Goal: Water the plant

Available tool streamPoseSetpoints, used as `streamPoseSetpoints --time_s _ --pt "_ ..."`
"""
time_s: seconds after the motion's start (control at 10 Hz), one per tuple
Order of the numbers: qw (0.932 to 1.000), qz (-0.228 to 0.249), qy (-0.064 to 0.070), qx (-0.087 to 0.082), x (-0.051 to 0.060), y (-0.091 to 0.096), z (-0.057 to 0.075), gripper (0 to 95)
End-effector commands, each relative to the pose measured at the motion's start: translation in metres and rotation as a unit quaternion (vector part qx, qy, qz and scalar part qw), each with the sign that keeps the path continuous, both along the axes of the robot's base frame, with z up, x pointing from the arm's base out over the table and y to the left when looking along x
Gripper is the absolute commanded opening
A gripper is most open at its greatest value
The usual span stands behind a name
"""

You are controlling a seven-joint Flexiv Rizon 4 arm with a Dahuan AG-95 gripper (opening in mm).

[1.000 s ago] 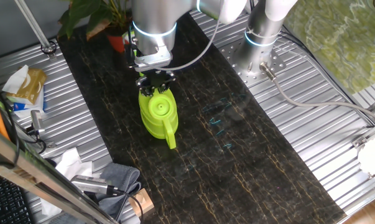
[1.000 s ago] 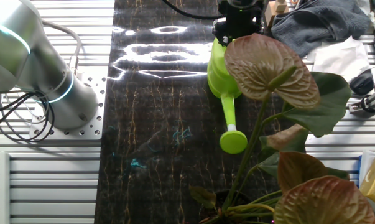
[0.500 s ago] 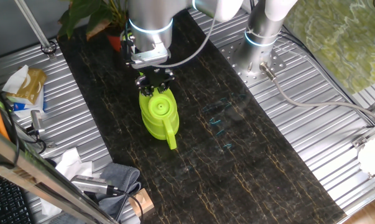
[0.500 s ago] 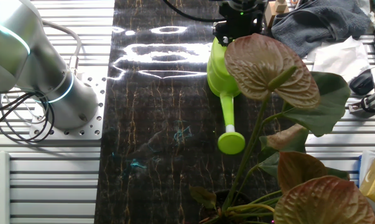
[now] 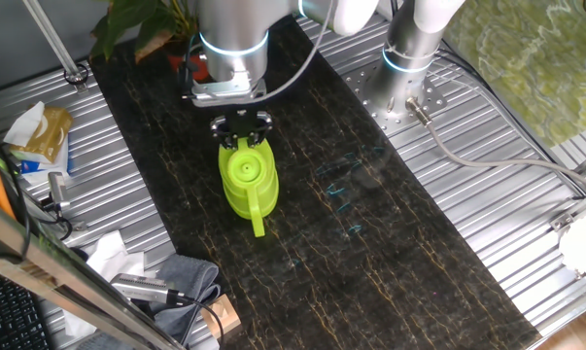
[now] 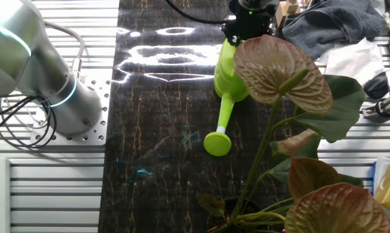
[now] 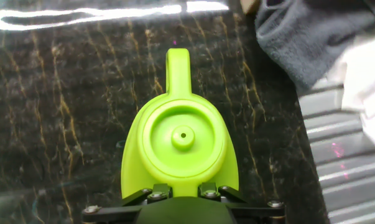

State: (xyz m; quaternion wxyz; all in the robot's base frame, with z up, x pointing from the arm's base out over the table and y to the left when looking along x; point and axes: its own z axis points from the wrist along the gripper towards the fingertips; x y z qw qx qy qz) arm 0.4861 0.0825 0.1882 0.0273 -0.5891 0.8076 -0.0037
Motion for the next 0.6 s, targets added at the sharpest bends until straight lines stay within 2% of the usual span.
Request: streamPoseSetpoints --time_s 0.1,0.6 --pt "0.9998 0.017 -0.003 -0.005 -0.0001 -0.0003 0.0008 0.0" --pt "0.9986 0.053 0.002 -0.002 -0.0001 -0.0003 0.0008 0.0"
